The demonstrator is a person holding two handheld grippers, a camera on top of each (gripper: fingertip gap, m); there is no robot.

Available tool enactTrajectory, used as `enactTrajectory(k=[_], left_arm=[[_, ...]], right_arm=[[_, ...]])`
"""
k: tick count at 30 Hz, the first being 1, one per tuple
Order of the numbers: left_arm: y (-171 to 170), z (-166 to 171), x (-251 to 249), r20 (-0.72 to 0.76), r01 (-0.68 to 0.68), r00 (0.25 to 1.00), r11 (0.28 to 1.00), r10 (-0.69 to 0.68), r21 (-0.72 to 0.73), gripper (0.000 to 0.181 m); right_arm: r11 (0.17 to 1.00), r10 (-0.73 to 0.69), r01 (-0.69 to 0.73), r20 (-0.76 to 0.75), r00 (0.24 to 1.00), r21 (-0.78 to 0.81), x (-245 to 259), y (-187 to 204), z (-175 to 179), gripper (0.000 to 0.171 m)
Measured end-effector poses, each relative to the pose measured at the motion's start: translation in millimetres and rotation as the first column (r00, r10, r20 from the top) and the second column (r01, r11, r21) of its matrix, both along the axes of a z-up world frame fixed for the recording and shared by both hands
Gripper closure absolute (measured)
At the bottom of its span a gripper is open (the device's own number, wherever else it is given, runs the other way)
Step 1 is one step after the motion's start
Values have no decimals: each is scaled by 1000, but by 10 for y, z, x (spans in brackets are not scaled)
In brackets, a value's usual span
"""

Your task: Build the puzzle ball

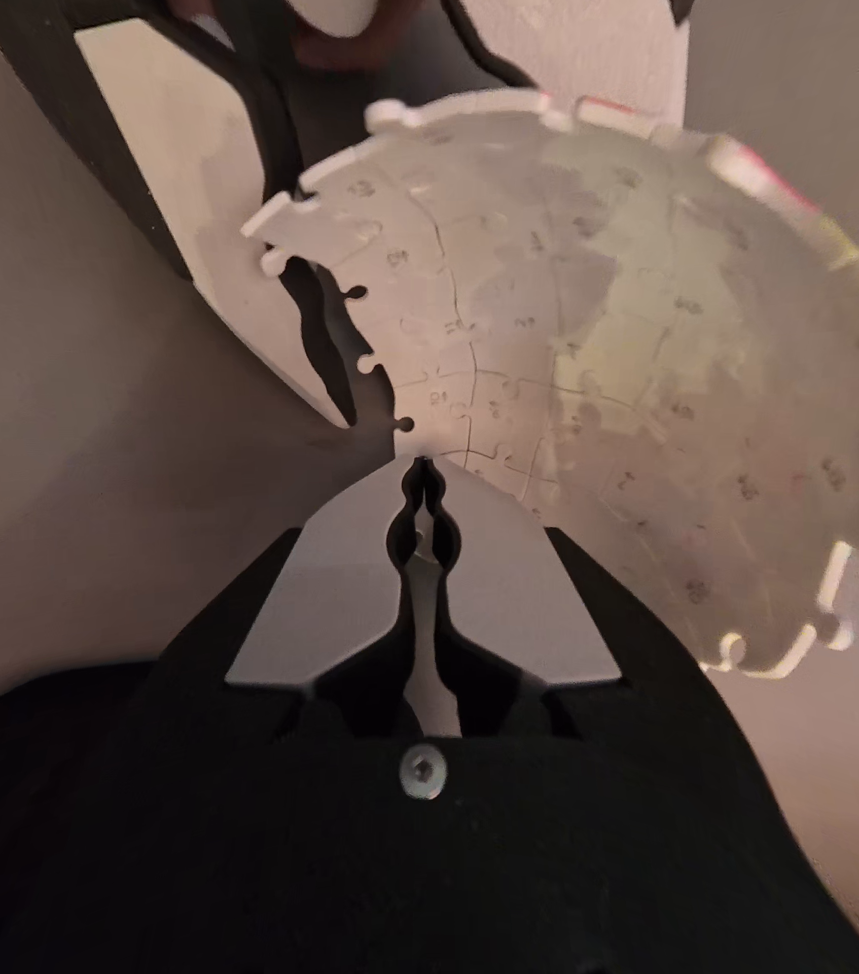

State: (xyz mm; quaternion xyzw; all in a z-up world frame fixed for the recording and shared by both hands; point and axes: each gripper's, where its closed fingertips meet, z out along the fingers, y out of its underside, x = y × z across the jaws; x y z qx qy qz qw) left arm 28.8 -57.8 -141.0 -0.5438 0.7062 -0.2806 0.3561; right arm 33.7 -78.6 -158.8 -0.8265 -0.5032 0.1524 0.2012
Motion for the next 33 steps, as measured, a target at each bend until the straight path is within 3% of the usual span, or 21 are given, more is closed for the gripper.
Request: enactTrajectory(k=[7,10,12,15,33], left_arm=[[-3,32,28,20,-1,1000,1000,2,-17,97],[-11,47,33,28,3,1000,1000,-3,-31,98],[-14,47,34,28,5,1000,1000,-4,-31,99],[-16,38,41,23,3,1000,1000,-2,-20,98],[-13,31,56,16,0,1000,999,1,-33,97]], right_arm=[[995,31,-23,-83,996,93,-21,15,20,170],[988,-1,19,-114,993,154,18,74,36,157],[990,-10,30,-144,990,140,24,66,35,157],[989,48,-28,-133,990,145,11,17,26,169],[997,61,-54,-125,990,59,16,17,22,166]])
